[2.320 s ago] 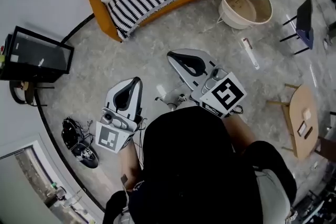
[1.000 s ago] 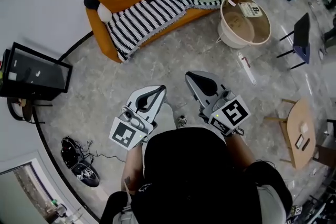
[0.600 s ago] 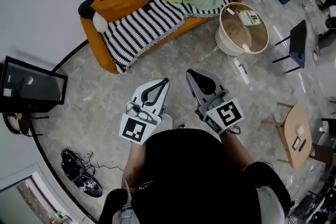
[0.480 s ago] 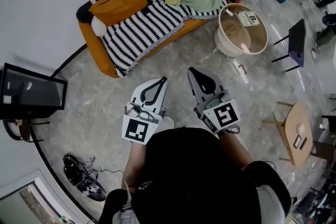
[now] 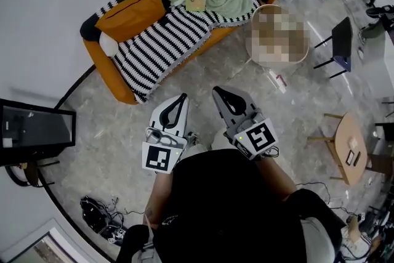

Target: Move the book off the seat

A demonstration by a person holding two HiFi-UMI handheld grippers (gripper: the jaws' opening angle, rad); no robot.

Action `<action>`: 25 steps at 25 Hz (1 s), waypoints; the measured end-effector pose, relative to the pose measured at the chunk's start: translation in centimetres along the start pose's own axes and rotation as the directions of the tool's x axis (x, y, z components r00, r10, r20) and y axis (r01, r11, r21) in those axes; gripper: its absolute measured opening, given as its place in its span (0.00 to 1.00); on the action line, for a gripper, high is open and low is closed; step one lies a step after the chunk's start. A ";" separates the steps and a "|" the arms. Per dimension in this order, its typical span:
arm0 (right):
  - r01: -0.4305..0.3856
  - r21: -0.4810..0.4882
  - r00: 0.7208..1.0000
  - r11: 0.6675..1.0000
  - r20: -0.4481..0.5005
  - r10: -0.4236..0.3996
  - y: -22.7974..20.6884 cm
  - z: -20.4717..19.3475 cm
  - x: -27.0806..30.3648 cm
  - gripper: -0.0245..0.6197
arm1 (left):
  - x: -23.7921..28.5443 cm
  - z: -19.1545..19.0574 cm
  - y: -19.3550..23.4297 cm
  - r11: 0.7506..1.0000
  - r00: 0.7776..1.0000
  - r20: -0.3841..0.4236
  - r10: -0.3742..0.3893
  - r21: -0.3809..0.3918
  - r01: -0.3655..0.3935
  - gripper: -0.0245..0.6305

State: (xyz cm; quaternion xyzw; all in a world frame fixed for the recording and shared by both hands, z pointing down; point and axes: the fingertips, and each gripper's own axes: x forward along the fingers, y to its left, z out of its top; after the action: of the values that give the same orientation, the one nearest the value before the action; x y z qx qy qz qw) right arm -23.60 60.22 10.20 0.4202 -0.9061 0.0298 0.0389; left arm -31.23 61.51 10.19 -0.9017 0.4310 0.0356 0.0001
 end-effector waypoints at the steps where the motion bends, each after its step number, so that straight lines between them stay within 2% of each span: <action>1: 0.001 0.004 1.000 1.000 0.001 -0.001 -0.2 0.1 0.3 0.06 | 0.3 -0.1 0.1 1.000 1.000 -0.001 -0.017 -0.004 0.017 0.05; 6: 0.013 0.016 1.000 1.000 -0.008 -0.013 -2.0 -0.3 2.0 0.06 | 2.3 -0.9 1.1 0.998 0.998 -0.016 -0.063 -0.015 0.063 0.05; 17: -0.011 0.044 1.000 0.999 0.000 0.011 -9.3 -0.2 7.4 0.06 | 9.8 -1.3 4.9 0.999 0.998 -0.034 -0.044 -0.001 0.044 0.05; 25: -0.069 0.056 0.998 0.996 0.007 0.069 -17.4 0.4 11.5 0.06 | 18.3 -1.5 7.1 1.000 0.999 -0.052 -0.012 0.017 0.013 0.05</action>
State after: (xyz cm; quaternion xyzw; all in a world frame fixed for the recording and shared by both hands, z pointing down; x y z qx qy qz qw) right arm -17.75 40.20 11.30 0.3896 -0.9190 0.0557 0.0235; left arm -25.15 42.75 10.72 -0.9049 0.4255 0.0084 -0.0033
